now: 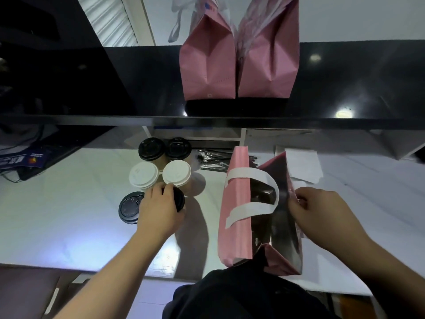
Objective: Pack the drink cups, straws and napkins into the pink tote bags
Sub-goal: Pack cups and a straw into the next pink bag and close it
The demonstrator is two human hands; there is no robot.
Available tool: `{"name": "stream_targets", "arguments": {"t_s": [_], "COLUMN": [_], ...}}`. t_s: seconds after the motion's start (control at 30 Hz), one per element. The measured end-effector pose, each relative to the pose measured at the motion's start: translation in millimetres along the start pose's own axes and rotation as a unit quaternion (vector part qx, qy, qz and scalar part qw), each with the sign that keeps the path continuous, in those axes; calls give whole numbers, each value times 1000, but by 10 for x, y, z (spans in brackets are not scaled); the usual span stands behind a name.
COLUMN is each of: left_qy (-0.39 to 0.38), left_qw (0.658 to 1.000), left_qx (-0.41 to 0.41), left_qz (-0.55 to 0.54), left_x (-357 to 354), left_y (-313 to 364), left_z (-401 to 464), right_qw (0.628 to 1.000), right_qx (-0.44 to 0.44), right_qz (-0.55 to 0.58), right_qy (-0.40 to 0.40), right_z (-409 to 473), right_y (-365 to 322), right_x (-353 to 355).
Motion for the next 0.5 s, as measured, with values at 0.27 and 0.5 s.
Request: {"name": "stream_targets", "arguments": {"t_s": [0.27, 0.5], "left_qy": [-36, 110], "left_qw": [999, 979], "left_qx": [4, -97], "left_qz": [-8, -145], "left_x": [143, 1593], "left_y": [42, 527], "left_z": [-107, -514], "right_qw": [1000, 1000], "right_qx": [3, -4], "right_qz": [8, 10], "right_qy": [-15, -24], "right_z": [29, 43], "right_y": [-11, -10], "right_x": [-19, -2]}}
Point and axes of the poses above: each hand's wrist, its own z-axis towards the middle knuckle, its own x-axis out of the back of the hand, y = z × x, the point moved 9 cm from there along z, towards the middle knuckle, and after that the axes turned 1 degree about -x, right-handed, at the moved point
